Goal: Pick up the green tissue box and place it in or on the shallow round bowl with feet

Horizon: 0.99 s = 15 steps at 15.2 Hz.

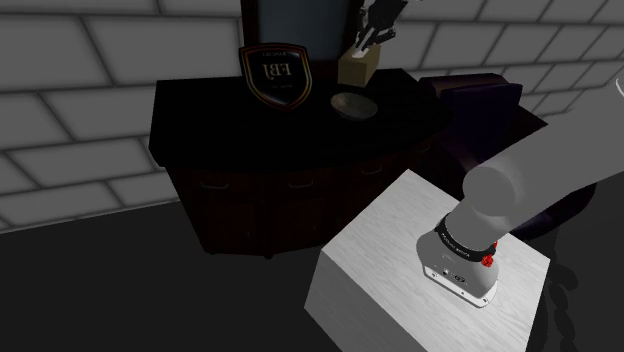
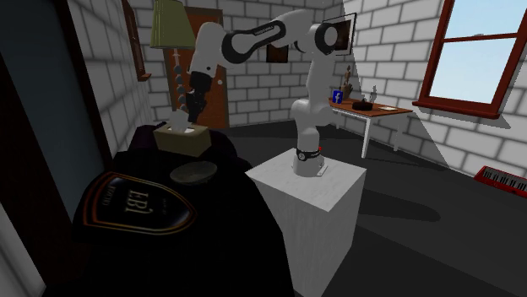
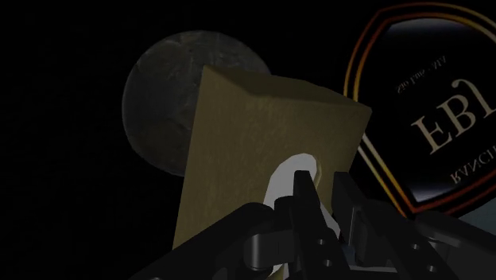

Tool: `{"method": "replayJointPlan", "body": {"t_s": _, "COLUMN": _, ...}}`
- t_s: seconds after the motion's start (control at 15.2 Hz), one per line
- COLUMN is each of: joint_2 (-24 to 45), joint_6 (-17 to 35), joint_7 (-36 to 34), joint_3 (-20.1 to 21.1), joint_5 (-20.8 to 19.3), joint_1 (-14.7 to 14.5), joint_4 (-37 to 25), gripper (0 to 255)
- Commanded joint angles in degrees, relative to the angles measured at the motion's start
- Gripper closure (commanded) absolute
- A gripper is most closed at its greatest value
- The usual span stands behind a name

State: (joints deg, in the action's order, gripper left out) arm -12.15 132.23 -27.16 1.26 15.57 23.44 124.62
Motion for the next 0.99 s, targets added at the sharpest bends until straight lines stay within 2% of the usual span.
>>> {"method": "replayJointPlan", "body": {"t_s": 0.0, "joint_2": 0.4, "joint_6": 1.3, "joint_7": 0.8, "joint_3": -0.2, "joint_5": 0.4, "joint_1": 0.0, "joint_4": 1.0, "gripper": 255}}
{"method": "replayJointPlan", "body": {"t_s": 0.92, "joint_2": 4.4, "joint_6": 11.8, "joint_7": 4.6, "joint_3": -0.2, "joint_5": 3.6, "joint_1": -0.9, "joint_4": 7.8, "gripper": 255}}
